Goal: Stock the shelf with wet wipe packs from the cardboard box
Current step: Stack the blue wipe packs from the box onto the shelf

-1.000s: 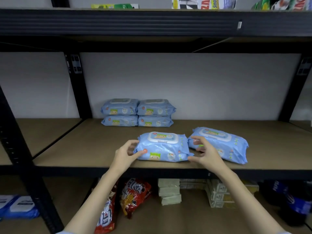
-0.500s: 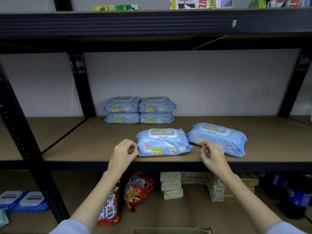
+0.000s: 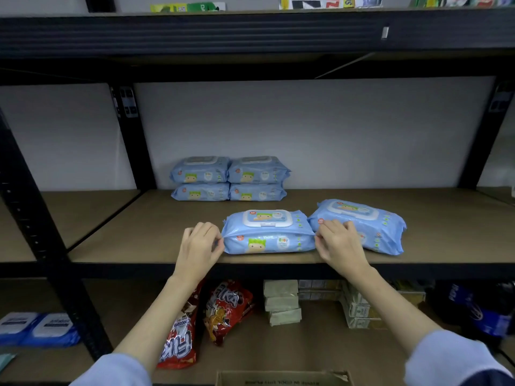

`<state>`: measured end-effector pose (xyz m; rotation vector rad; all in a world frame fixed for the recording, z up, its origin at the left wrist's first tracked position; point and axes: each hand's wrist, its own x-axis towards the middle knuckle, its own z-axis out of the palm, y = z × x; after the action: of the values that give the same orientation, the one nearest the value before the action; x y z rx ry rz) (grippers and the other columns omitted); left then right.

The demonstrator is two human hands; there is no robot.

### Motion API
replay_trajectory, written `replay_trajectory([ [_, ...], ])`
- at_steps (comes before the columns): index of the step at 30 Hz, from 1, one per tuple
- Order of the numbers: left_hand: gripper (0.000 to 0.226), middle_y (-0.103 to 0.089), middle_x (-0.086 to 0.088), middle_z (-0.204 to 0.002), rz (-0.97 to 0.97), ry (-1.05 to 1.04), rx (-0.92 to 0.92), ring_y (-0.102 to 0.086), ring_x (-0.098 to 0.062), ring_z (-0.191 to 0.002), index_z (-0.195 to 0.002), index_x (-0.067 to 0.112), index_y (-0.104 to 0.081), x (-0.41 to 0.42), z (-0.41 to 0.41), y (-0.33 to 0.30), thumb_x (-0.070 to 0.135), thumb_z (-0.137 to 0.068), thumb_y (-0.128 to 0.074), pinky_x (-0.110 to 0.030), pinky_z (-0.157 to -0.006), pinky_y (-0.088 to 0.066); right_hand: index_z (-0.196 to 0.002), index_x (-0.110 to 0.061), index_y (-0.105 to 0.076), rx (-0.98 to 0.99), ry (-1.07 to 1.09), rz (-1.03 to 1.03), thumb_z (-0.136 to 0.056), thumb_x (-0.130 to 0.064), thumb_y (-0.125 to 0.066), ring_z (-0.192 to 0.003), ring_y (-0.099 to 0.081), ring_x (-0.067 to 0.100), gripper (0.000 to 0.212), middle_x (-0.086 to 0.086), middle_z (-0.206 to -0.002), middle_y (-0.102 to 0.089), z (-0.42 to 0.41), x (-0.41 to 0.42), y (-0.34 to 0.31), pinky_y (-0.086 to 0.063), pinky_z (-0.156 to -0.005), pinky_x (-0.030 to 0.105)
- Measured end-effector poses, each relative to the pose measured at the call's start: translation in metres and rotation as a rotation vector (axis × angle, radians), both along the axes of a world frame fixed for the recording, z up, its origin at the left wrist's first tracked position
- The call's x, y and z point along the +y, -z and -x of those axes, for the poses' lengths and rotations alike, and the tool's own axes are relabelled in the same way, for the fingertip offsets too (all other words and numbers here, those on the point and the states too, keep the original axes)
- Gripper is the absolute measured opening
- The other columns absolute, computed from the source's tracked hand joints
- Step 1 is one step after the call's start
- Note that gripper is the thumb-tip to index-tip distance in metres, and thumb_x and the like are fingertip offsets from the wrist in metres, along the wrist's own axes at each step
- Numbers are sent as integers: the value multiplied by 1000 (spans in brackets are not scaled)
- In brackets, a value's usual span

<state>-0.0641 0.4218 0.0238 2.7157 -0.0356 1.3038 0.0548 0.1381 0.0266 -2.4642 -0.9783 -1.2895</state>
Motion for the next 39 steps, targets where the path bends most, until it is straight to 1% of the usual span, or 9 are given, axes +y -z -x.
replay_trajectory([
  [5, 16, -56, 3, -76, -91, 50, 5, -47, -12, -76, -73, 14, -55, 5, 9, 2, 24, -81, -44, -24, -69, -29, -67, -10, -54, -70, -96, -22, -84, -17, -47, -56, -51, 24, 19, 2, -64, -52, 10, -9, 8, -22, -59, 30],
  [11, 54, -59, -3, -120, -86, 137, 58, -47, -13, -116, -116, 13, -58, -9, -10, -35, 53, -80, -49, -23, -94, -29, -128, -17, -48, 231, -199, -24, -78, -56, -50, -114, -51, 26, 63, 7, -127, -53, 6, 7, -22, -41, -88, 39],
  [16, 113, 1, 5, -157, -186, 129, 539, 2, -9, -144, -149, 21, -6, -36, -46, -44, 90, -60, -16, -29, -115, 1, -148, -29, -13, 562, -241, 257, -76, -73, -40, -145, -11, 17, 89, -3, -158, -7, -4, 44, -37, -14, -115, 40],
  [20, 112, -7, 6, -157, -48, 215, 570, -4, -8, -144, -149, 23, -13, -29, -46, -18, 91, -60, -10, -21, -113, -3, -149, -27, -13, 701, -303, 207, -91, -52, -45, -145, -6, 10, 71, -9, -157, -5, 2, 40, -19, -9, -119, 31],
  [23, 118, -9, 8, -156, -41, 206, 572, -5, -8, -144, -148, 25, -15, -29, -44, -21, 95, -54, -2, -26, -115, -7, -149, -29, -12, 723, -226, 170, -91, -61, -31, -145, -5, 10, 69, -9, -157, -6, 5, 33, -28, 1, -119, 42],
  [26, 119, -10, 13, -156, -49, 148, 597, -5, -4, -143, -147, 30, -16, -34, -43, -33, 94, -50, 6, -30, -116, -3, -149, -28, -11, 622, 51, 0, -75, -77, -16, -145, -8, 17, 88, -6, -157, -10, -6, -2, -34, -3, -114, 50],
  [29, 109, -21, 11, -153, -48, 166, 481, -12, -5, -143, -142, 25, -33, -53, -46, -35, 89, -60, 2, -33, -116, -5, -146, -37, -14, 592, 359, 92, -84, -66, -40, -143, -10, 25, 74, -3, -157, -10, -18, -58, -28, -18, -109, 55],
  [35, 54, -60, -2, -127, -99, 326, 187, -51, -20, -125, -115, 15, -63, -126, -67, -32, 50, -84, -37, -35, -109, -22, -140, -41, -28, 651, 155, 102, -87, -40, -59, -142, -20, 18, 61, -12, -153, -21, -17, -120, -33, -34, -106, 39],
  [39, 63, -49, -5, -138, -68, 421, 253, -43, -20, -132, -126, 13, -54, -177, -86, -38, 55, -80, -49, -38, -110, -29, -130, -48, -37, 715, -5, 15, -81, -27, -70, -137, -29, 9, 63, -15, -148, -32, -13, -155, -42, -30, -103, 23],
])
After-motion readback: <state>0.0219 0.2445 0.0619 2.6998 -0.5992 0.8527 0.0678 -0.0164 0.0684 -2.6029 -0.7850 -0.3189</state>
